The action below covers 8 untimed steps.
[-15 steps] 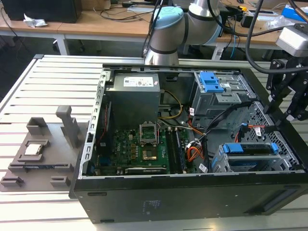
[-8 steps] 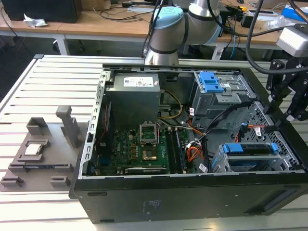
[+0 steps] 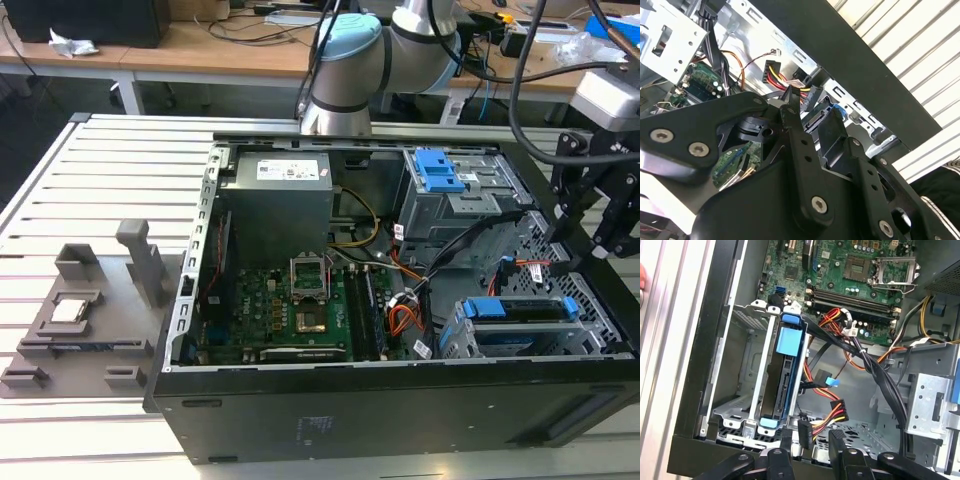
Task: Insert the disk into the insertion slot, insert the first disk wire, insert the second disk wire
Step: 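Insert the first disk wire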
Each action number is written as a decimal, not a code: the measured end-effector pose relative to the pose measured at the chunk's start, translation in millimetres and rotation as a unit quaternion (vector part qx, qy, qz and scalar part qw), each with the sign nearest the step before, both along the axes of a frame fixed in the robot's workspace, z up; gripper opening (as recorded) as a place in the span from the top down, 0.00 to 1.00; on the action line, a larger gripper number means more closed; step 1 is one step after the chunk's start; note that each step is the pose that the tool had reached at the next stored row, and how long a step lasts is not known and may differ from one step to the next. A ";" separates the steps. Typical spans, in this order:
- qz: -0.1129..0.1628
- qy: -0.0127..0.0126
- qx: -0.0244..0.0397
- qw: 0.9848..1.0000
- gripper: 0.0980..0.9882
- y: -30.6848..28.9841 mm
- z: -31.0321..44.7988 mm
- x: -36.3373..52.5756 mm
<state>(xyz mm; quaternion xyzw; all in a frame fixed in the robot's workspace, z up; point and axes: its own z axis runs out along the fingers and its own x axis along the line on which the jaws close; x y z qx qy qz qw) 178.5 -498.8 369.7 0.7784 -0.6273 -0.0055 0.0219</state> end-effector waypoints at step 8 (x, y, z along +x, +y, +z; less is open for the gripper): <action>0.016 0.000 -0.008 1.000 0.64 -0.6 -8.6 -7.1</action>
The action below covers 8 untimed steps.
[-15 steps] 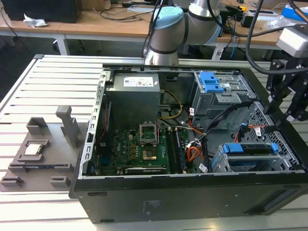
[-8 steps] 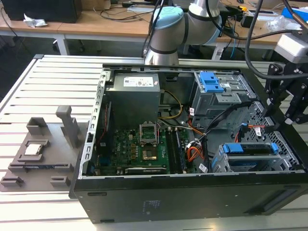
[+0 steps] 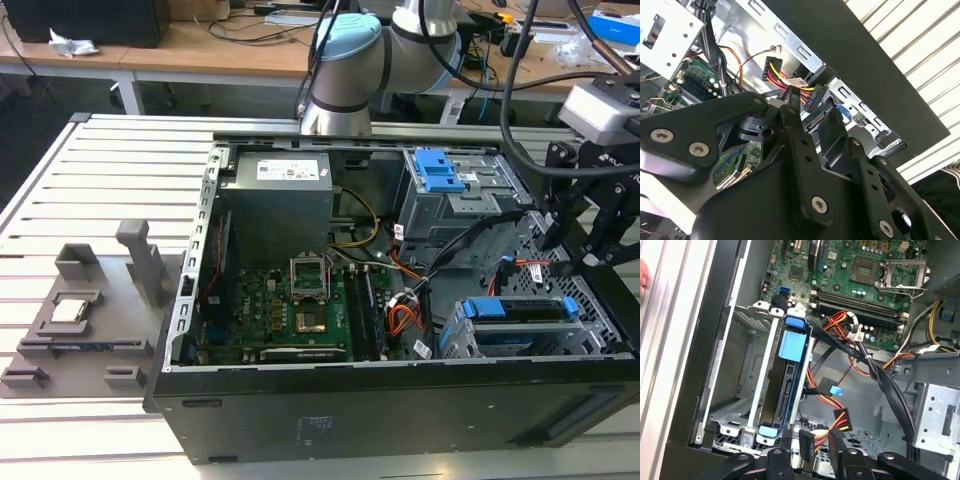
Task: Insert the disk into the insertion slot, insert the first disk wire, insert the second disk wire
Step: 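Insert the first disk wire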
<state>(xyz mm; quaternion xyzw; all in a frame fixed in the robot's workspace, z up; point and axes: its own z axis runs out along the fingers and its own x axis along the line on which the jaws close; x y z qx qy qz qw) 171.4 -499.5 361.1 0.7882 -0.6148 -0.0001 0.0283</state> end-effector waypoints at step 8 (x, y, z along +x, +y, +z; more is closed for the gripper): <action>0.056 0.000 -0.036 0.998 0.64 1.1 -6.9 -4.7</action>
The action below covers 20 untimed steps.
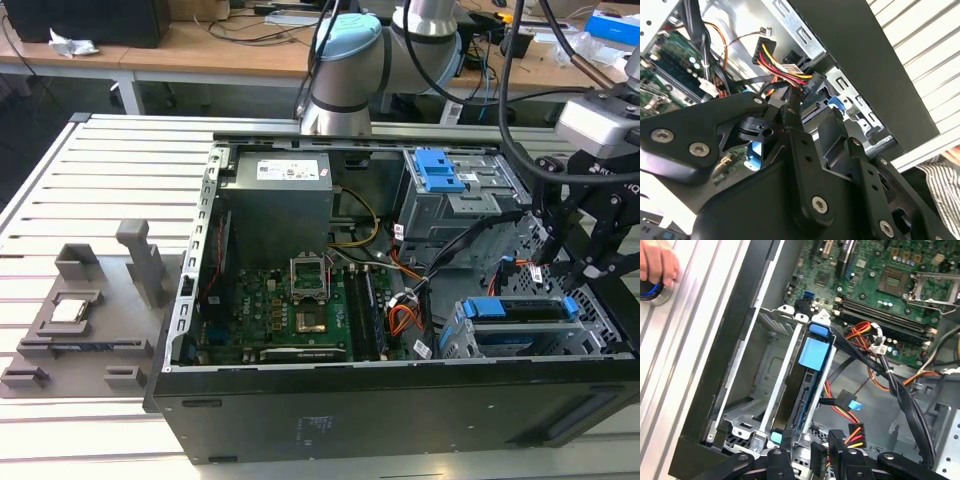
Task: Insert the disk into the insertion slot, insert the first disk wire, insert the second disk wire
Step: 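Insert the first disk wire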
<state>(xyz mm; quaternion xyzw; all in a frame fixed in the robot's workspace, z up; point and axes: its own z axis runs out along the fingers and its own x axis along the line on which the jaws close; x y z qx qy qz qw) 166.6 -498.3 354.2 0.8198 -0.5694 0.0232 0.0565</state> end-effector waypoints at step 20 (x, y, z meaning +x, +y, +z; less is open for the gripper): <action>0.017 0.000 -0.017 1.000 0.87 8.7 -2.5 0.0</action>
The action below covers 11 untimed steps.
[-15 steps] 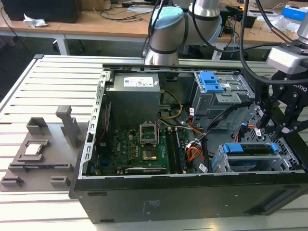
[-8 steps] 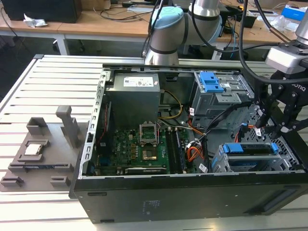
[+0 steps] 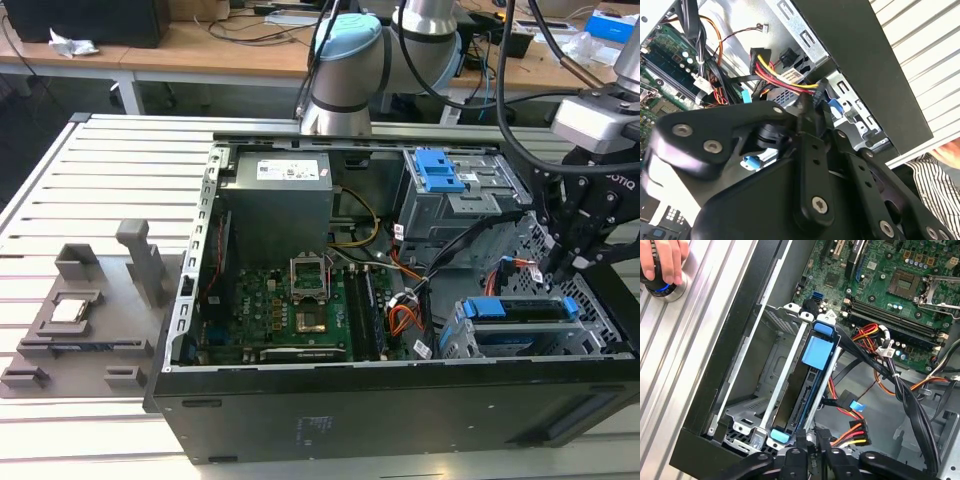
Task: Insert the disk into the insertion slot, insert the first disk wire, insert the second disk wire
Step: 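Insert the first disk wire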
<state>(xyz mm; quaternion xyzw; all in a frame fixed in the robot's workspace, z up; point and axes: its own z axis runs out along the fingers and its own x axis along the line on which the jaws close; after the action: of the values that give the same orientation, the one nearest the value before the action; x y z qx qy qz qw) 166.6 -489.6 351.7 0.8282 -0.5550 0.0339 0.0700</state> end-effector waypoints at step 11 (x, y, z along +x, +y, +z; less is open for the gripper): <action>0.000 0.000 0.000 1.000 0.93 0.0 -0.1 -12.1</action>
<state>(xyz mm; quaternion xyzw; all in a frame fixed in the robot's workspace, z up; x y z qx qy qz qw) 154.5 -489.6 351.7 0.8282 -0.5550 0.0342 0.0697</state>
